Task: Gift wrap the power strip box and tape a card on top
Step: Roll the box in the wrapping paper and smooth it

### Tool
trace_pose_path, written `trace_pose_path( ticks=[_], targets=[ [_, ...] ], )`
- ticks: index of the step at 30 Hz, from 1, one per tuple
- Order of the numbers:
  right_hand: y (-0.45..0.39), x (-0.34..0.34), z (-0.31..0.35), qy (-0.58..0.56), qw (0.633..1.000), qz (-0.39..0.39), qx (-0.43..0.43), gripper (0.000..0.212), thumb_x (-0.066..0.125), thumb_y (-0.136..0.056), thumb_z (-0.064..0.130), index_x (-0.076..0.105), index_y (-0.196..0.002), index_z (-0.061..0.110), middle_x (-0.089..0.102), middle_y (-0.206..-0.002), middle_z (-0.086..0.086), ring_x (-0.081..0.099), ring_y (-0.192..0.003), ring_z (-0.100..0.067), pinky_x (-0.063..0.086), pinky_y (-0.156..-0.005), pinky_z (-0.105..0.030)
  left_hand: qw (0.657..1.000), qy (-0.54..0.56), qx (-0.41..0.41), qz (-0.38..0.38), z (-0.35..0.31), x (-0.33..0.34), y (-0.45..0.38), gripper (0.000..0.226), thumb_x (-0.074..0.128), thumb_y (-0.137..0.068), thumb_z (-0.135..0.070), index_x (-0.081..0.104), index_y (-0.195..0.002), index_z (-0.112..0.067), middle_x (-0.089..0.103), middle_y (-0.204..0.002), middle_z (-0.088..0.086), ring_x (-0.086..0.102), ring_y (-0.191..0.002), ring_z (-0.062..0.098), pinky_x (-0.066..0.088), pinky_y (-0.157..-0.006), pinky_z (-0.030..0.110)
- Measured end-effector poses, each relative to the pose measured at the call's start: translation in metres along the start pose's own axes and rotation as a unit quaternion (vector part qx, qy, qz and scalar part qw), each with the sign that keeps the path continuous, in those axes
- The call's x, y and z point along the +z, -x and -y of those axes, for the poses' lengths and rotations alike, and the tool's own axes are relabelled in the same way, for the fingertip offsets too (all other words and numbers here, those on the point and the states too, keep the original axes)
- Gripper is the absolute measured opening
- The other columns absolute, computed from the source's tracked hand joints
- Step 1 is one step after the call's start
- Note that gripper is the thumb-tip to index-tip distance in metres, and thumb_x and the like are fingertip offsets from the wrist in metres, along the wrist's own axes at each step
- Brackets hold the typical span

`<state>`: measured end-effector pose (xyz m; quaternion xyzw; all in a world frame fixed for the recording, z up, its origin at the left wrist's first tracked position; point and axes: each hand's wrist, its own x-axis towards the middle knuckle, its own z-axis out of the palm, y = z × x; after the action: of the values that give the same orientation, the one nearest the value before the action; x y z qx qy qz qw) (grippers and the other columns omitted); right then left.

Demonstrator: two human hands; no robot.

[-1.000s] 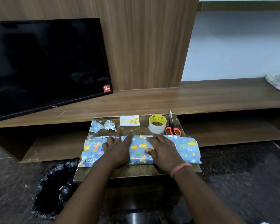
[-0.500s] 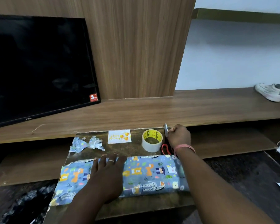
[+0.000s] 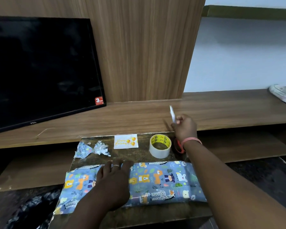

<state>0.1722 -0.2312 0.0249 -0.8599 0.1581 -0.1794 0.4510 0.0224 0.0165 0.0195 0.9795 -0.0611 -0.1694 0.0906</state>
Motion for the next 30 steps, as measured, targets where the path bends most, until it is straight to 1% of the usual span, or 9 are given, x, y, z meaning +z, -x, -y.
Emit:
trace_pose_path(
  ticks=[6,8,12,16,20,23,25,27,30],
  targets=[
    [0.027,-0.018,0.069,-0.045,0.981,0.053,-0.179,0.020,0.077,-0.085,0.007,0.077,-0.102,0.015,0.067,-0.083,0.010,0.061,-0.076,-0.001,0.049,-0.074,-0.015,1.000,0.027,0.014,0.008,0.003,0.001,0.002,0.084,0.050,-0.096,-0.014,0.000,-0.159,-0.037,-0.004,-0.170,0.002,-0.011,-0.156,0.034,0.002,-0.124,0.051],
    [0.047,-0.019,0.087,-0.071,0.976,0.114,-0.173,0.021,0.078,-0.085,0.009,0.077,-0.104,0.018,0.065,-0.078,0.016,0.059,-0.069,0.008,0.044,-0.067,-0.007,0.999,0.033,0.023,0.003,0.004,0.001,0.003,0.086,0.049,-0.096,-0.013,-0.005,-0.160,-0.034,-0.008,-0.170,0.002,-0.011,-0.156,0.034,0.002,-0.124,0.051],
    [0.096,-0.003,0.087,-0.053,0.966,0.195,-0.162,0.014,0.080,-0.081,0.010,0.080,-0.094,0.016,0.068,-0.071,0.010,0.054,-0.059,0.006,0.043,-0.060,-0.010,0.999,0.037,0.037,-0.015,0.004,0.002,0.005,0.094,0.051,-0.094,-0.011,-0.013,-0.160,-0.029,-0.008,-0.170,0.001,-0.006,-0.156,0.032,0.006,-0.124,0.047],
    [0.133,0.026,0.058,0.028,0.968,0.210,-0.134,0.005,0.079,-0.077,0.012,0.076,-0.080,0.013,0.058,-0.062,0.009,0.048,-0.055,-0.001,0.038,-0.056,-0.023,0.993,0.081,0.061,-0.054,0.006,0.004,0.007,0.106,0.057,-0.091,-0.006,-0.023,-0.158,-0.027,0.014,-0.168,0.006,0.000,-0.156,0.030,0.008,-0.125,0.041],
    [0.137,0.031,0.049,-0.056,0.977,0.197,-0.061,0.008,0.077,-0.078,0.009,0.071,-0.079,0.014,0.058,-0.062,0.010,0.050,-0.055,0.000,0.043,-0.058,-0.021,0.983,0.133,0.111,-0.063,0.012,0.006,0.007,0.128,0.068,-0.089,-0.005,-0.044,-0.140,-0.041,0.037,-0.160,0.005,0.010,-0.155,0.026,-0.003,-0.125,0.036],
    [0.137,0.032,0.048,-0.133,0.967,0.216,-0.007,0.007,0.072,-0.084,0.003,0.073,-0.085,0.010,0.065,-0.067,0.004,0.058,-0.058,-0.005,0.045,-0.056,-0.018,0.975,0.151,0.147,-0.063,0.015,0.008,0.003,0.126,0.068,-0.090,-0.003,-0.035,-0.143,-0.052,0.023,-0.166,0.003,0.008,-0.154,0.020,0.004,-0.121,0.028],
    [0.139,0.035,0.046,-0.161,0.961,0.225,0.011,0.021,0.061,-0.087,-0.006,0.073,-0.080,0.010,0.066,-0.062,0.002,0.058,-0.053,-0.006,0.046,-0.052,-0.020,0.970,0.171,0.162,-0.061,0.017,0.010,0.001,0.124,0.067,-0.090,-0.001,-0.026,-0.141,-0.065,0.018,-0.167,0.002,0.007,-0.154,0.019,0.017,-0.124,0.034],
    [0.139,0.036,0.042,-0.180,0.956,0.231,0.030,0.026,0.056,-0.089,-0.008,0.072,-0.080,0.010,0.067,-0.063,0.001,0.059,-0.054,-0.009,0.048,-0.053,-0.022,0.964,0.195,0.168,-0.064,0.021,0.011,0.001,0.121,0.067,-0.090,-0.001,-0.015,-0.141,-0.073,0.021,-0.165,-0.001,0.011,-0.153,0.017,0.029,-0.121,0.040],
    [0.135,0.036,0.043,-0.228,0.939,0.247,0.072,0.023,0.053,-0.095,-0.006,0.073,-0.095,0.005,0.070,-0.076,-0.007,0.063,-0.065,-0.014,0.052,-0.056,-0.020,0.959,0.207,0.182,-0.068,0.023,0.013,0.000,0.112,0.065,-0.092,0.000,-0.004,-0.143,-0.071,0.030,-0.158,-0.010,0.022,-0.146,0.014,0.033,-0.116,0.035]
  ],
)
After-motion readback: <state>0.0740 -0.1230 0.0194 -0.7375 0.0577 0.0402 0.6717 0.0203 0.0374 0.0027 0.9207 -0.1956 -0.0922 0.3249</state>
